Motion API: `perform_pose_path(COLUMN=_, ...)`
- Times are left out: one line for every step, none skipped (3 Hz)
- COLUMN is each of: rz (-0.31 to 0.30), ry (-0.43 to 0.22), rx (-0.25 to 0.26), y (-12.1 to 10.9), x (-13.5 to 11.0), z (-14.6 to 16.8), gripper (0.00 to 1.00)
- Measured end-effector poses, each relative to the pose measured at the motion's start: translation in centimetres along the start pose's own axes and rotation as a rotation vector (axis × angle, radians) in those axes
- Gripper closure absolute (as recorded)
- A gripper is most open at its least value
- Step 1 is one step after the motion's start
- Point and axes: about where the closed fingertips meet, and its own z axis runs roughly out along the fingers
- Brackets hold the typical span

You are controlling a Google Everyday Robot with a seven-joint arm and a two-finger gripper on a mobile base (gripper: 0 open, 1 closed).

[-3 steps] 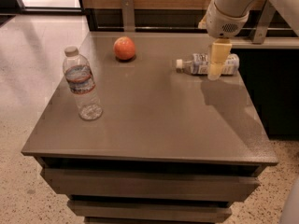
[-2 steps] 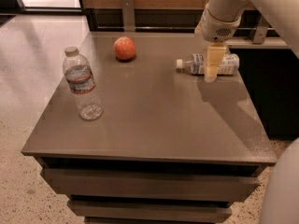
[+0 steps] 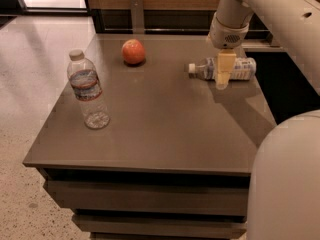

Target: Place blue plastic bottle upright

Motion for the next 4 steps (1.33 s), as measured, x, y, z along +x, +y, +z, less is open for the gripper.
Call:
perform_pose_path(rz=0.014, ry=-0.024, rx=-0.030, y=-0.4, x=0.6, z=1.1, gripper=0.00)
perform_pose_path(rz=0.019, ry=-0.042, rx=-0.057, y=-0.5, x=0.8, z=2.1, gripper=0.00)
perform_pose_path(rz=0.018, ry=-0.052, rx=-0.080, y=-0.6, x=0.8, z=2.8, gripper=0.00)
perform_pose_path(rz=0.016, ry=-0.057, rx=-0.091, y=-0.7, x=0.8, z=3.3, gripper=0.16)
